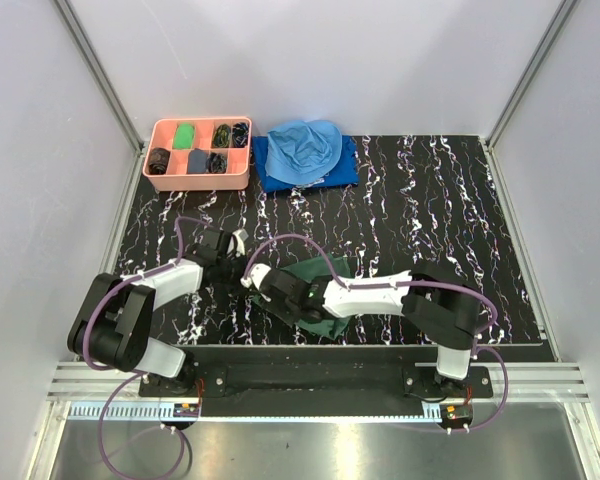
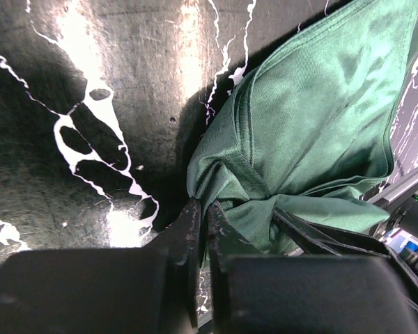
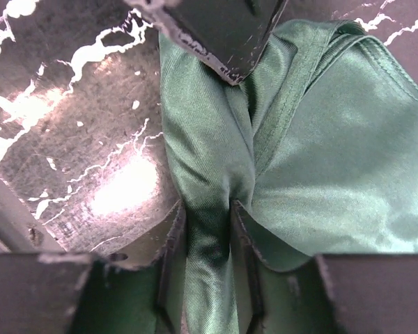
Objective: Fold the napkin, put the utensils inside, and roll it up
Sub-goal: Roll the napkin with the utensil
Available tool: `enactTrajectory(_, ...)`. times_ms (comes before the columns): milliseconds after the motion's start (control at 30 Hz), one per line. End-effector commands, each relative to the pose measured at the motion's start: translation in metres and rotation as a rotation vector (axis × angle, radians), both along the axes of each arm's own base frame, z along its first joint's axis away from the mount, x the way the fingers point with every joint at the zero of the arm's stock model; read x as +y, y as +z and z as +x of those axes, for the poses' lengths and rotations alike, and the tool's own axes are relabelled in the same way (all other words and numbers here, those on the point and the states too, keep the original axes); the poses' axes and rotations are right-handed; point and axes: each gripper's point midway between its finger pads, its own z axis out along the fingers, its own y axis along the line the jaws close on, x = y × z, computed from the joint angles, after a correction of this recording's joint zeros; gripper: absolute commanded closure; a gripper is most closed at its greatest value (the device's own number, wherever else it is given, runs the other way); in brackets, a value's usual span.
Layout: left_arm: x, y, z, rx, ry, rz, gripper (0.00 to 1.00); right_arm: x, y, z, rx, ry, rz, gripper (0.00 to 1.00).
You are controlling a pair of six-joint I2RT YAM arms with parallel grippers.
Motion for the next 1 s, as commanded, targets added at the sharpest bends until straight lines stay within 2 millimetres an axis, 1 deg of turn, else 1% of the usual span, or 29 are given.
enactTrajectory(0, -0.002, 0.017, 0.009, -0.04, -0.006, -0.039, 0.8, -0.024, -0.061, -0.054, 0.311, 0.065, -0.101, 0.69)
enactTrajectory(33, -0.001, 0.019, 0.01, -0.047, 0.0, -0.04, 0.75, -0.025, -0.061, -0.054, 0.321, 0.062, -0.095, 0.71)
enactTrajectory(100, 0.005, 0.027, 0.017, -0.083, 0.027, -0.039, 0.62, -0.023, -0.06, -0.058, 0.351, 0.074, -0.064, 0.72)
enactTrajectory(133, 0.008, 0.032, 0.02, -0.107, 0.043, -0.032, 0.52, -0.024, -0.059, -0.056, 0.365, 0.069, -0.049, 0.73)
enactTrajectory(167, 0.012, 0.033, 0.022, -0.116, 0.06, -0.027, 0.48, -0.022, -0.057, -0.059, 0.392, 0.075, -0.015, 0.73)
enactTrajectory(233, 0.021, 0.037, 0.024, -0.145, 0.101, -0.006, 0.41, -0.017, -0.05, -0.057, 0.415, 0.081, 0.041, 0.73)
enactTrajectory(300, 0.027, 0.039, 0.025, -0.169, 0.131, 0.007, 0.38, -0.021, -0.049, -0.056, 0.458, 0.081, 0.074, 0.73)
enactTrajectory(333, 0.032, 0.039, 0.024, -0.185, 0.154, 0.019, 0.37, -0.018, -0.045, -0.054, 0.463, 0.088, 0.103, 0.74)
enactTrajectory(400, 0.035, 0.041, 0.025, -0.218, 0.179, 0.022, 0.36, -0.019, -0.042, -0.053, 0.52, 0.091, 0.14, 0.74)
enactTrajectory(433, 0.038, 0.04, 0.022, -0.23, 0.198, 0.022, 0.35, -0.018, -0.04, -0.051, 0.529, 0.096, 0.162, 0.74)
enactTrajectory(500, 0.038, 0.044, 0.023, -0.267, 0.208, 0.01, 0.35, -0.018, -0.037, -0.05, 0.575, 0.103, 0.201, 0.74)
enactTrajectory(533, 0.038, 0.044, 0.02, -0.278, 0.209, -0.002, 0.35, -0.017, -0.036, -0.049, 0.587, 0.105, 0.219, 0.74)
enactTrajectory(567, 0.036, 0.047, 0.023, -0.306, 0.206, -0.017, 0.35, -0.016, -0.032, -0.051, 0.617, 0.12, 0.244, 0.74)
enactTrajectory(600, 0.035, 0.05, 0.022, -0.323, 0.201, -0.031, 0.35, -0.017, -0.032, -0.047, 0.633, 0.111, 0.26, 0.74)
enactTrajectory(633, 0.034, 0.047, 0.019, -0.324, 0.191, -0.039, 0.35, -0.018, -0.03, -0.048, 0.665, 0.117, 0.279, 0.75)
enactTrajectory(667, 0.032, 0.051, 0.021, -0.349, 0.183, -0.051, 0.35, -0.02, -0.029, -0.049, 0.685, 0.116, 0.285, 0.75)
enactTrajectory(700, 0.031, 0.052, 0.02, -0.361, 0.177, -0.058, 0.36, -0.018, -0.027, -0.04, 0.683, 0.109, 0.32, 0.75)
enactTrajectory(733, 0.03, 0.05, 0.018, -0.361, 0.168, -0.065, 0.36, -0.018, -0.023, -0.042, 0.723, 0.117, 0.35, 0.75)
enactTrajectory(767, 0.029, 0.051, 0.019, -0.375, 0.167, -0.075, 0.36, -0.019, -0.023, -0.041, 0.746, 0.112, 0.364, 0.75)
enactTrajectory(833, 0.027, 0.047, 0.014, -0.365, 0.156, -0.092, 0.35, -0.022, -0.019, -0.034, 0.795, 0.092, 0.406, 0.76)
enactTrajectory(867, 0.025, 0.051, 0.018, -0.393, 0.153, -0.109, 0.36, -0.024, -0.018, -0.032, 0.81, 0.088, 0.42, 0.76)
enactTrajectory(933, 0.022, 0.047, 0.014, -0.389, 0.138, -0.128, 0.34, -0.027, -0.017, -0.027, 0.865, 0.083, 0.454, 0.77)
enactTrajectory(967, 0.019, 0.049, 0.016, -0.408, 0.131, -0.144, 0.34, -0.028, -0.017, -0.026, 0.882, 0.085, 0.465, 0.77)
